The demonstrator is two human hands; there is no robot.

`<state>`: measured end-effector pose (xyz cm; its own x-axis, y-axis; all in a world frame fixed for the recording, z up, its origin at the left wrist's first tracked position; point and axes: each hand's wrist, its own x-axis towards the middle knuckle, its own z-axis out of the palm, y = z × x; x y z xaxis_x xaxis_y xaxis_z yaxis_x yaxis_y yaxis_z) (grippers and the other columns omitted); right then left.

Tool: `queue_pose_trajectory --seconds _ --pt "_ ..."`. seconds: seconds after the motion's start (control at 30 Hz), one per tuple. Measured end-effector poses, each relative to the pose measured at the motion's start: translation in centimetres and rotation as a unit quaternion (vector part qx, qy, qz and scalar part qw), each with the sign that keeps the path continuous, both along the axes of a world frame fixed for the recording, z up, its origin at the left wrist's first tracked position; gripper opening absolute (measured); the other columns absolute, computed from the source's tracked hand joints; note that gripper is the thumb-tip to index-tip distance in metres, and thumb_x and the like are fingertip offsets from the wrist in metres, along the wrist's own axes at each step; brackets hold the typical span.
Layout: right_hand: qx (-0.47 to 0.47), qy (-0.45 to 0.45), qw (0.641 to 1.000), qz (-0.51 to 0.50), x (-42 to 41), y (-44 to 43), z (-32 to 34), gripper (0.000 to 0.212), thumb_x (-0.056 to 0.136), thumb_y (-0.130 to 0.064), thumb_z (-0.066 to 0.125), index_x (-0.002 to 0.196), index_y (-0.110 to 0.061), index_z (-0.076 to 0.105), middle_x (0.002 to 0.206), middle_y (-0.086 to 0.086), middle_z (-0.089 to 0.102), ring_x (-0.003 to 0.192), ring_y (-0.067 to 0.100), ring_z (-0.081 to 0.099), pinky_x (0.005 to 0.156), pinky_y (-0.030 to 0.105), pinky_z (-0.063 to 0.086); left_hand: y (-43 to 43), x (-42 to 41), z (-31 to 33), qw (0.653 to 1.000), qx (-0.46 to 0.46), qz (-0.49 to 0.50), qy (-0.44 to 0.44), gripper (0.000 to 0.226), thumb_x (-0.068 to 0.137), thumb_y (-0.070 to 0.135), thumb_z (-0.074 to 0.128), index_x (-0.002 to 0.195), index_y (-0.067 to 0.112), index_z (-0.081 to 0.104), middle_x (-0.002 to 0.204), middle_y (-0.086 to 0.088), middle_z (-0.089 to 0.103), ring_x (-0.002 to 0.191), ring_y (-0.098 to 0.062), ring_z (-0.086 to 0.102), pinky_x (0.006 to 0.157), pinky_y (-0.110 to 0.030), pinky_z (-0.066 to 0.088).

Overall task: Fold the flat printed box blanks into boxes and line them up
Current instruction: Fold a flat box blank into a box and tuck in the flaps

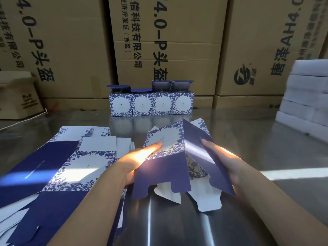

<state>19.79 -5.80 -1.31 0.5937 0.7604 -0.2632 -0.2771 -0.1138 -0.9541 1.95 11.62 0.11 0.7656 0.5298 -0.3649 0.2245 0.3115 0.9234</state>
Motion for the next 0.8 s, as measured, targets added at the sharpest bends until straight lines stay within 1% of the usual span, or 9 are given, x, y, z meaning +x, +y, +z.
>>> queue_pose_trajectory --seconds 0.1,0.2,0.27,0.4,0.5,0.57,0.67,0.73,0.8 --pt "-0.006 -0.001 1.0 -0.011 0.1 0.0 0.0 0.026 0.06 -0.051 0.078 0.067 -0.026 0.078 0.075 0.007 0.074 0.057 0.022 0.069 0.048 0.028 0.053 0.2 0.2 -0.4 1.0 0.016 0.004 0.005 0.047 0.054 0.039 0.081 0.088 0.009 0.072 0.064 -0.009 0.071 0.045 -0.02 0.064 0.039 -0.023 0.048" --pt "0.002 0.013 1.0 -0.011 0.1 0.0 0.0 0.033 0.053 -0.05 0.081 0.071 -0.023 0.079 0.082 0.008 0.075 0.063 0.023 0.071 0.05 0.03 0.054 0.7 0.4 -0.8 1.0 0.02 -0.01 -0.006 0.068 0.042 0.036 0.084 0.103 0.008 0.071 0.093 -0.011 0.073 0.071 -0.024 0.069 0.062 -0.032 0.055" --pt "-0.001 0.017 1.0 -0.001 0.0 0.0 0.1 0.03 0.056 -0.045 0.082 0.072 -0.019 0.079 0.082 0.011 0.074 0.061 0.024 0.07 0.051 0.029 0.053 0.6 0.4 -0.8 1.0 0.012 -0.022 -0.009 0.071 0.042 0.035 0.084 0.106 0.008 0.071 0.103 -0.012 0.072 0.084 -0.027 0.067 0.077 -0.037 0.054" --pt "-0.02 0.005 1.0 -0.009 0.0 -0.2 0.1 0.024 0.062 -0.04 0.082 0.068 -0.017 0.079 0.08 0.013 0.074 0.059 0.025 0.07 0.049 0.03 0.054 0.4 0.4 -0.8 0.999 0.028 -0.019 -0.016 0.057 0.05 0.033 0.081 0.101 0.009 0.072 0.095 -0.008 0.074 0.076 -0.022 0.07 0.068 -0.031 0.055" --pt "-0.039 0.002 0.999 -0.023 0.0 -0.3 0.1 0.026 0.059 -0.038 0.083 0.064 -0.013 0.078 0.08 0.015 0.074 0.057 0.026 0.07 0.047 0.031 0.053 0.4 0.6 -1.0 0.996 0.094 0.007 -0.001 0.033 0.067 0.031 0.079 0.094 0.013 0.072 0.095 -0.001 0.074 0.096 -0.023 0.065 0.095 -0.037 0.047" --pt "-0.045 -0.001 0.998 -0.035 0.0 -0.3 0.1 0.027 0.057 -0.036 0.085 0.065 -0.011 0.077 0.077 0.015 0.074 0.055 0.027 0.069 0.045 0.03 0.052 0.3 0.5 -0.9 0.993 0.114 0.018 0.008 0.013 0.076 0.027 0.076 0.081 0.016 0.071 0.079 0.008 0.074 0.088 -0.017 0.066 0.092 -0.034 0.045" --pt "-0.045 -0.01 0.997 -0.058 0.0 -0.4 0.0 0.029 0.061 -0.031 0.086 0.075 -0.009 0.073 0.073 0.014 0.073 0.053 0.027 0.069 0.043 0.03 0.051 0.7 0.6 -1.2 0.99 0.141 0.021 0.019 0.011 0.078 0.025 0.076 0.072 0.02 0.068 0.073 0.013 0.073 0.077 -0.006 0.064 0.089 -0.029 0.045" --pt "-0.044 -0.013 0.997 -0.066 0.0 -0.5 0.1 0.029 0.061 -0.028 0.087 0.077 -0.008 0.072 0.073 0.014 0.073 0.053 0.027 0.069 0.043 0.03 0.051 0.7 0.6 -1.3 0.988 0.153 0.016 0.019 0.01 0.078 0.024 0.076 0.082 0.025 0.067 0.084 0.016 0.071 0.087 -0.01 0.063 0.098 -0.03 0.04" --pt "-0.044 -0.019 0.996 -0.071 0.0 -0.5 0.1 0.03 0.06 -0.026 0.087 0.079 -0.007 0.072 0.074 0.014 0.073 0.055 0.027 0.07 0.043 0.03 0.052 0.9 0.7 -1.6 0.986 0.162 0.026 0.026 0.035 0.077 0.027 0.077 0.109 0.021 0.064 0.111 0.011 0.066 0.106 -0.015 0.057 0.102 -0.031 0.033"
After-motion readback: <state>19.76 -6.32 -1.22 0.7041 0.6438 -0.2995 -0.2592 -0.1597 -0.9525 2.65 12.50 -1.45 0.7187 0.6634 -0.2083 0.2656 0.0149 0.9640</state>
